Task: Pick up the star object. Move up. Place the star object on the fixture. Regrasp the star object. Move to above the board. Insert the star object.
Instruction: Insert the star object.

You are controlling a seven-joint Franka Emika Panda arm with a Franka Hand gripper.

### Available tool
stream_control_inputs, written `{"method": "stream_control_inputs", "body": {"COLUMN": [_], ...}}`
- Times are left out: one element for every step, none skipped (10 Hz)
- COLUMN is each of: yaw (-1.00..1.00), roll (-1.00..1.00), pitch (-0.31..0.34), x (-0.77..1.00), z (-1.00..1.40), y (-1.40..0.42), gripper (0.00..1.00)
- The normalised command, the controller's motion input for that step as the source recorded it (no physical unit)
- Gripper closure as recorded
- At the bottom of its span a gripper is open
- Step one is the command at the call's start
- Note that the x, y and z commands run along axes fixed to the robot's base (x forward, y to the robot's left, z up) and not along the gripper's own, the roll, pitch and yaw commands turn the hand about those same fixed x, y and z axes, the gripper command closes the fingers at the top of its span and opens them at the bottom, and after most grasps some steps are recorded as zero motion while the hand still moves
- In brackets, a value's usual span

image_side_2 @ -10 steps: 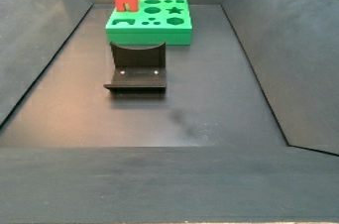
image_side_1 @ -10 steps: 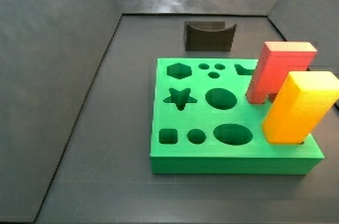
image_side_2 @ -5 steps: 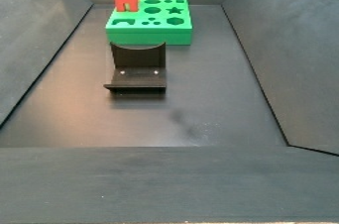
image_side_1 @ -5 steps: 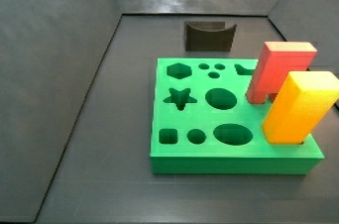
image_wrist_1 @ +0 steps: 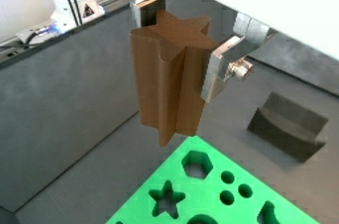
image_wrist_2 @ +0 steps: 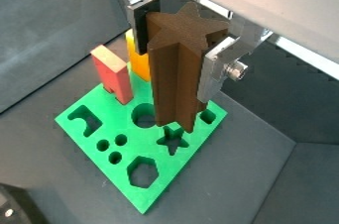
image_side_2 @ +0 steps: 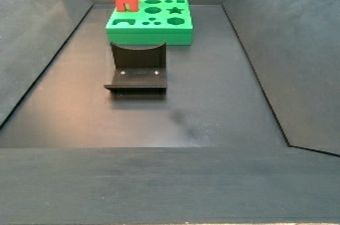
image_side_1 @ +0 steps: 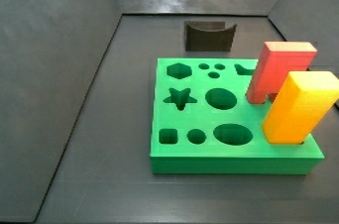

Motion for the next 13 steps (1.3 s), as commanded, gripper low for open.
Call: {"method": "stream_control_inputs", "body": {"yaw": [-0.09,-0.07,-0.10,-0.13,-0.17,-0.20,-0.22,-0.35,-0.41,-0.47,-0.56,-0.58,-0.58], "roll": [0.01,0.04,0.05,0.06,0.06,0.05,0.05,0.00,0.00,0.00,0.01,0.02,0.01], "pitch": [-0.029,-0.039,-0.049,-0.050,-0.050,-0.050,-0.051,-0.067,-0.066,-0.066,-0.057,-0.049,-0.051], "x": [0.18,0.17,0.12,0.11,0.07,0.05,0.07,0.03,0.00,0.00,0.00,0.00,0.00], "z": [-0.44,-0.46,-0.47,-0.48,-0.47,-0.43,-0.39,-0.32,-0.28,-0.26,-0.23,-0.21,-0.22], "y": [0.00,-0.02,-0.02,-0.06,-0.09,-0.09,-0.09,-0.09,-0.08,-0.07,-0.05,-0.03,-0.05], "gripper": [1.00,1.00,1.00,1.00,1.00,1.00,1.00,1.00,1.00,1.00,1.00,1.00,1.00]}}
